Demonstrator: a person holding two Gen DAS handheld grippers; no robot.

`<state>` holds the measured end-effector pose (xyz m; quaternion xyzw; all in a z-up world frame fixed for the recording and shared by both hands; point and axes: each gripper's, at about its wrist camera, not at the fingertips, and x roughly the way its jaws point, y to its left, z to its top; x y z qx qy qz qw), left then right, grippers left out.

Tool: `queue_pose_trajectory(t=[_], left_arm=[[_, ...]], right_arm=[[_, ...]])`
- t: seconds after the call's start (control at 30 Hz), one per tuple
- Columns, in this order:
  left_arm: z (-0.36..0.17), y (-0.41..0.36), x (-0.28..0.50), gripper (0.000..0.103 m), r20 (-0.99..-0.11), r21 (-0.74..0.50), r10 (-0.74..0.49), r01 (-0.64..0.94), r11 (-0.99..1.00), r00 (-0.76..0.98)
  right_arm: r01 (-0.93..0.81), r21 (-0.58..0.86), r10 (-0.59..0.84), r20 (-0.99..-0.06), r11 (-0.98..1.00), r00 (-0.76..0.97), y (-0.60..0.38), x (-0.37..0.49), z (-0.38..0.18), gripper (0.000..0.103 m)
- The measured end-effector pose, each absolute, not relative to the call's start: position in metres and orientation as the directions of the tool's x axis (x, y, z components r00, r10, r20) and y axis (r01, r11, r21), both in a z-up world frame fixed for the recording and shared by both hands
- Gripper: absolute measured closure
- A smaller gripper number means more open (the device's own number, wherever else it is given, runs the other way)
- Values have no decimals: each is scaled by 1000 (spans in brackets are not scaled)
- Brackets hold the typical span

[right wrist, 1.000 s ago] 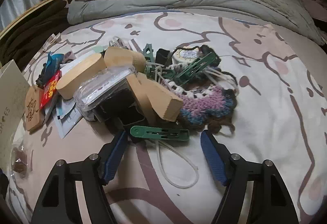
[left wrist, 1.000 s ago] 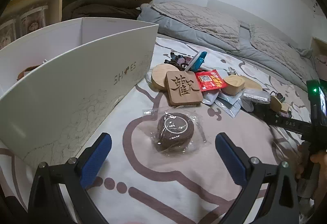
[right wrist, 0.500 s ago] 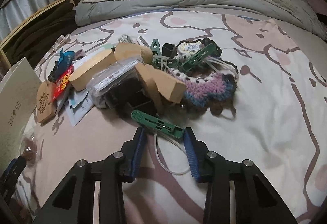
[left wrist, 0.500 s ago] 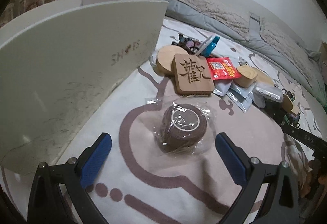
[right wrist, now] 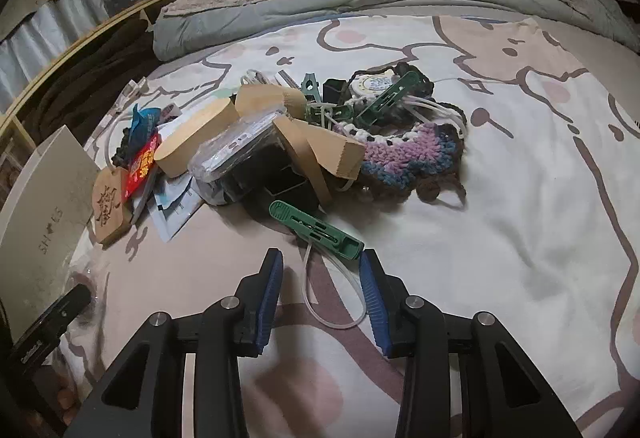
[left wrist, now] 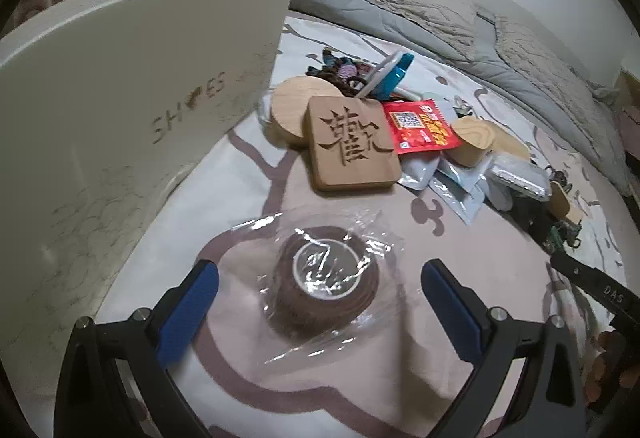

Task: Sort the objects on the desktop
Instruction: 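Close the left gripper around the plastic-bagged brown tape roll, then close the right gripper on the green clothespin while left holds the bagged roll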

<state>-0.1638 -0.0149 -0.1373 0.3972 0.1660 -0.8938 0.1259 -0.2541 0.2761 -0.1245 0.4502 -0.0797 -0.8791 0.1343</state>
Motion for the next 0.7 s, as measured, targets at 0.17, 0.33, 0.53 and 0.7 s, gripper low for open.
queue_pose_trajectory(t=[0.17, 0.33, 0.53, 0.7], left_arm=[[-138, -21, -161, 14, -738, -245, -62, 352, -903, -672], [-139, -23, -158, 28, -729, -263, -56, 355, -897, -682], [-139, -20, -154, 42, -719, -278, -17, 310, -909, -695], [-138, -12, -147, 45, -713, -273, 8, 267, -924, -701]], right_arm=[[157, 251, -296, -782, -955, -549, 277, -255, -124, 62], [156, 239, -285, -785, -958, -550, 278, -255, -124, 62], [134, 276, -303, -776, -952, -553, 287, -253, -123, 59], [140, 276, -305, -754, -951, -582, 288, -248, -119, 32]])
